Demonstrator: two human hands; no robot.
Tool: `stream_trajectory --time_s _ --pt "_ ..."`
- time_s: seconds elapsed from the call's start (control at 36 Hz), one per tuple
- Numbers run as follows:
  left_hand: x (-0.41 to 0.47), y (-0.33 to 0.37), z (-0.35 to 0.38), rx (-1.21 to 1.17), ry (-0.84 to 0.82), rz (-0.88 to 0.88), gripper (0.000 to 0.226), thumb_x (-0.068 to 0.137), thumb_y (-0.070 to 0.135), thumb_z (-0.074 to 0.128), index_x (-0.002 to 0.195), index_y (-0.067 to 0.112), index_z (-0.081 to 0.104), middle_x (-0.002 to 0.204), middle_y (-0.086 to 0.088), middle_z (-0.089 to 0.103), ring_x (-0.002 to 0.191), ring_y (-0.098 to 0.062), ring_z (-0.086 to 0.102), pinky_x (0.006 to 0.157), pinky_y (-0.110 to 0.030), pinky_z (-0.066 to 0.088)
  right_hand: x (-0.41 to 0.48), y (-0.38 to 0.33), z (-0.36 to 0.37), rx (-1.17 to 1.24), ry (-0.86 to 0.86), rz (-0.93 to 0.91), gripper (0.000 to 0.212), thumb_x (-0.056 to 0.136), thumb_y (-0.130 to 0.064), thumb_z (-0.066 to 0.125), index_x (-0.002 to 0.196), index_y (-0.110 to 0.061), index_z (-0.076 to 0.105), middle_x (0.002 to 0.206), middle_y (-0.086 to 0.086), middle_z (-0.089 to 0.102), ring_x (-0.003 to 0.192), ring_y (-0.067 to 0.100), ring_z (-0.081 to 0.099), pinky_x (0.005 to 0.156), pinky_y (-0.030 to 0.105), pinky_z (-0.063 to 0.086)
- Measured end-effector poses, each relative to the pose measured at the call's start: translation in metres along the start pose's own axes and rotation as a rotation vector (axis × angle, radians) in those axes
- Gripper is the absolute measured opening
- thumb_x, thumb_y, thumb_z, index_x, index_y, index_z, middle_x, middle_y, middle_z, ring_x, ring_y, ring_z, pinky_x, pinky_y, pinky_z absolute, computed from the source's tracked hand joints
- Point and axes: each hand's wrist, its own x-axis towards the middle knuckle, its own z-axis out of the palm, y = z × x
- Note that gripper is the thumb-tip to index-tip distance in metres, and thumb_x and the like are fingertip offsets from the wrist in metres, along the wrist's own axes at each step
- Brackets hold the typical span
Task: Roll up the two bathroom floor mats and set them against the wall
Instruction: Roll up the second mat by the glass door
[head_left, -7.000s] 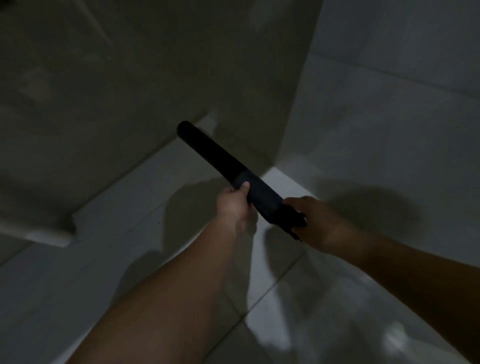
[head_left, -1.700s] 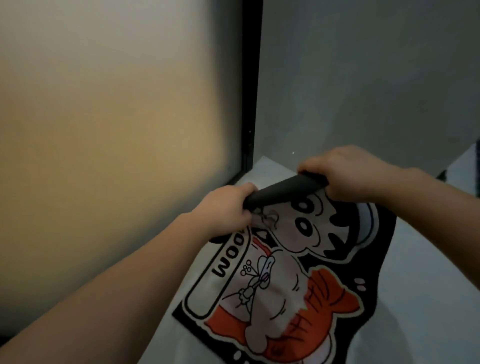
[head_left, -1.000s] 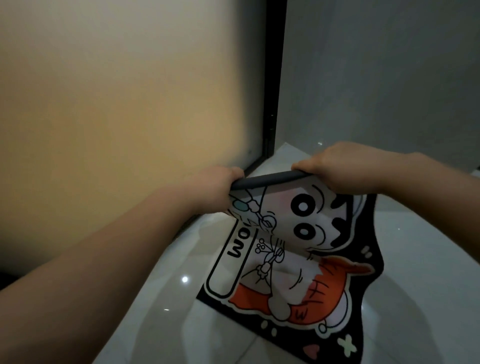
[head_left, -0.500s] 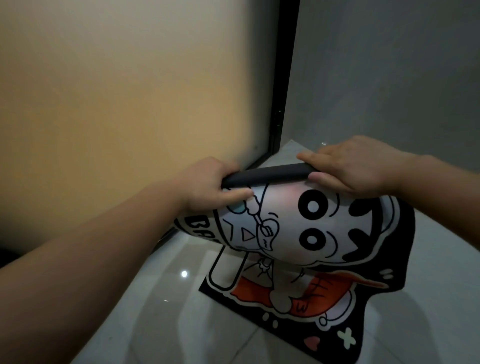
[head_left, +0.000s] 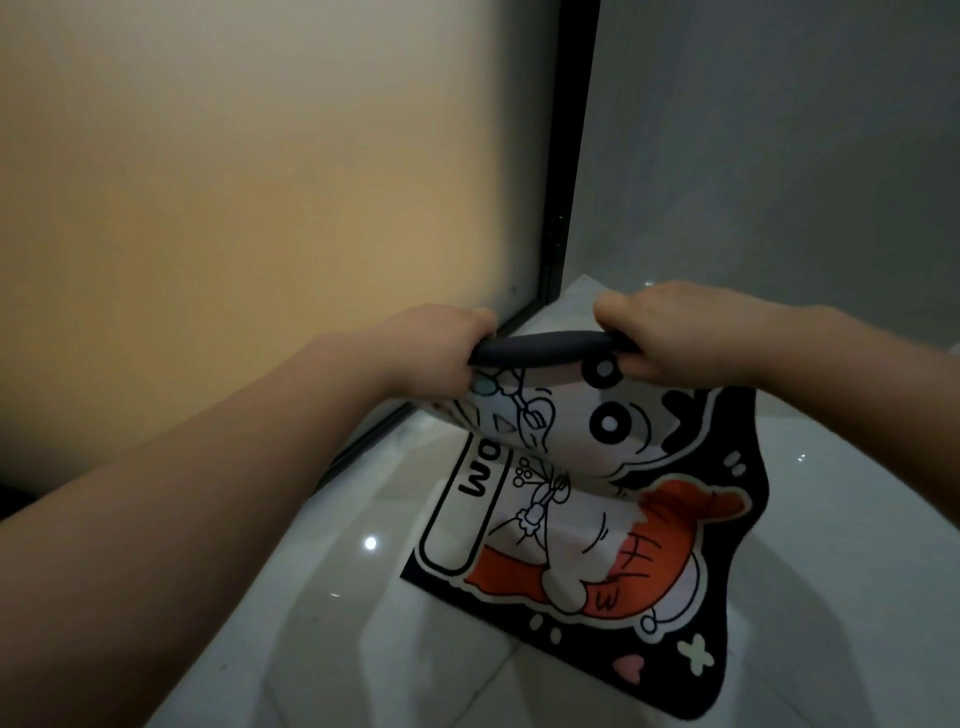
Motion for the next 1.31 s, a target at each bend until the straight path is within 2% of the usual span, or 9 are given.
stream_trajectory --time_s 0.17,0.33,0.58,0.69,0.83,0.92,1.0,1.08,1.31 --pt "-0.006 -0.004 0.008 -0.106 0.074 0.000 0.031 0.090 0.011 0.046 0.119 0.022 0.043 0.084 -0.004 0.056 0.073 -0.023 0.052 0.064 -0.032 0.036 0.004 0.003 0.006 -0.199 0.143 -0.092 0.032 0.092 -0.027 0.040 0.121 -0.027 0.026 0.086 0.001 0.056 0.069 0.024 0.055 0.058 0.034 0.044" --pt "-0.013 -0.009 0.006 0.036 0.179 0.094 0.043 0.091 0.057 0.033 0.116 0.025 0.048 0.085 0.005 0.060 0.075 -0.019 0.053 0.066 -0.032 0.036 0.002 0.004 0.011 -0.224 0.210 -0.211 0.069 0.081 -0.067 0.003 0.120 -0.021 0.038 0.099 0.001 0.062 0.080 0.025 0.062 0.064 0.037 0.050" --pt "-0.007 -0.003 0.001 0.106 0.088 0.034 0.016 0.092 0.037 0.051 0.099 0.024 0.045 0.067 0.011 0.042 0.071 -0.019 0.045 0.063 -0.030 0.032 0.011 -0.009 0.004 -0.226 0.119 -0.129 0.019 0.092 -0.040 0.042 0.091 -0.021 0.037 0.090 0.000 0.054 0.065 0.018 0.040 0.058 0.032 0.033" --pt "-0.006 0.001 -0.004 0.129 0.083 0.013 0.018 0.085 0.026 0.056 0.091 0.025 0.038 0.065 0.010 0.040 0.066 -0.020 0.044 0.061 -0.030 0.031 0.017 -0.016 0.002 -0.086 0.048 -0.041 0.024 0.088 -0.031 0.054 0.091 -0.019 0.034 0.066 -0.004 0.042 0.053 0.015 0.039 0.053 0.034 0.037" --pt "-0.005 -0.002 0.003 -0.006 0.115 -0.047 0.020 0.087 0.010 0.051 0.102 0.015 0.039 0.068 0.001 0.046 0.060 -0.020 0.044 0.053 -0.032 0.030 0.021 -0.014 0.003 -0.135 0.087 -0.078 0.039 0.090 -0.038 0.052 0.120 -0.020 0.037 0.077 0.000 0.055 0.068 0.026 0.054 0.059 0.034 0.043" --pt "-0.008 -0.006 0.009 -0.021 0.180 0.012 0.031 0.090 0.027 0.053 0.118 0.019 0.040 0.084 0.001 0.058 0.068 -0.022 0.052 0.059 -0.031 0.034 0.020 -0.009 0.005 -0.172 0.174 -0.176 0.049 0.086 -0.066 0.031 0.110 -0.024 0.041 0.082 -0.001 0.060 0.069 0.022 0.056 0.057 0.032 0.040" --pt "-0.009 -0.010 0.014 0.092 0.273 0.081 0.048 0.088 0.061 0.041 0.117 0.022 0.044 0.091 0.004 0.060 0.078 -0.022 0.057 0.064 -0.032 0.036 0.019 -0.009 0.007 -0.113 0.198 -0.212 0.043 0.088 -0.058 0.018 0.104 -0.025 0.041 0.089 -0.001 0.059 0.073 0.023 0.056 0.060 0.034 0.040" --pt "-0.008 -0.013 0.017 0.075 0.279 0.109 0.041 0.091 0.053 0.030 0.114 0.023 0.047 0.093 0.002 0.061 0.078 -0.022 0.055 0.063 -0.033 0.033 0.017 -0.008 0.008 -0.098 0.173 -0.199 0.028 0.093 -0.045 0.027 0.109 -0.025 0.040 0.098 0.000 0.056 0.075 0.020 0.051 0.062 0.033 0.038" --pt "-0.001 0.002 0.007 0.109 0.132 0.023 0.021 0.082 0.031 0.058 0.089 0.024 0.040 0.087 0.000 0.057 0.077 -0.024 0.053 0.062 -0.031 0.034 0.014 -0.018 0.007 -0.036 0.063 -0.034 0.022 0.083 -0.028 0.060 0.088 -0.019 0.040 0.087 0.001 0.047 0.069 0.019 0.040 0.055 0.028 0.030"
